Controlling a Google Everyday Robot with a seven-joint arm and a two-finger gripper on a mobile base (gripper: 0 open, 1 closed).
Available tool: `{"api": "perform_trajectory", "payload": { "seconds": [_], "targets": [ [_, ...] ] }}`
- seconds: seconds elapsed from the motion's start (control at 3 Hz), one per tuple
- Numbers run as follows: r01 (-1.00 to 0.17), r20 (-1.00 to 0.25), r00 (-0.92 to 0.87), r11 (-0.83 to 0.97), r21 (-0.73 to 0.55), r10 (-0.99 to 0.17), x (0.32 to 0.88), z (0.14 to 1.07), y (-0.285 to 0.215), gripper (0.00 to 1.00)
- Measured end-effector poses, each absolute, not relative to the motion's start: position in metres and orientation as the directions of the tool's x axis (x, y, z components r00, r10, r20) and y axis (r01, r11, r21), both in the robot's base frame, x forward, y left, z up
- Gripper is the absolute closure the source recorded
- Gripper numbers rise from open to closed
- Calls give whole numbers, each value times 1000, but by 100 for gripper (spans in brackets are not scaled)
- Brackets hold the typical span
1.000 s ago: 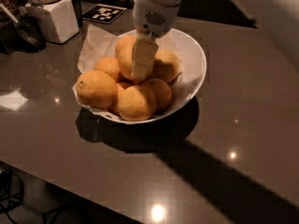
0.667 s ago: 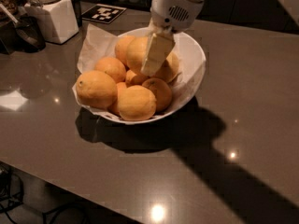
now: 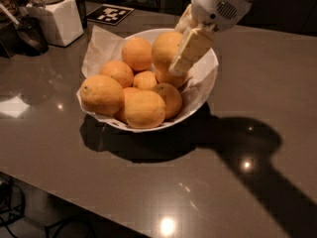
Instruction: Pick orange from white bowl
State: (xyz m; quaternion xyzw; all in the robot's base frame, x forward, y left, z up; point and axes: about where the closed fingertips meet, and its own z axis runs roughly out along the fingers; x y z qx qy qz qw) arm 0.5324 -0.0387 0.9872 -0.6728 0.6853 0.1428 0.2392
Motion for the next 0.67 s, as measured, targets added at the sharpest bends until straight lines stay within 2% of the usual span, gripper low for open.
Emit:
{"api": "perform_trajectory", "payload": {
  "seconds": [0.67],
  "targets": [
    [-980, -567, 28, 90, -179, -823, 504, 995, -77, 100]
  ]
}}
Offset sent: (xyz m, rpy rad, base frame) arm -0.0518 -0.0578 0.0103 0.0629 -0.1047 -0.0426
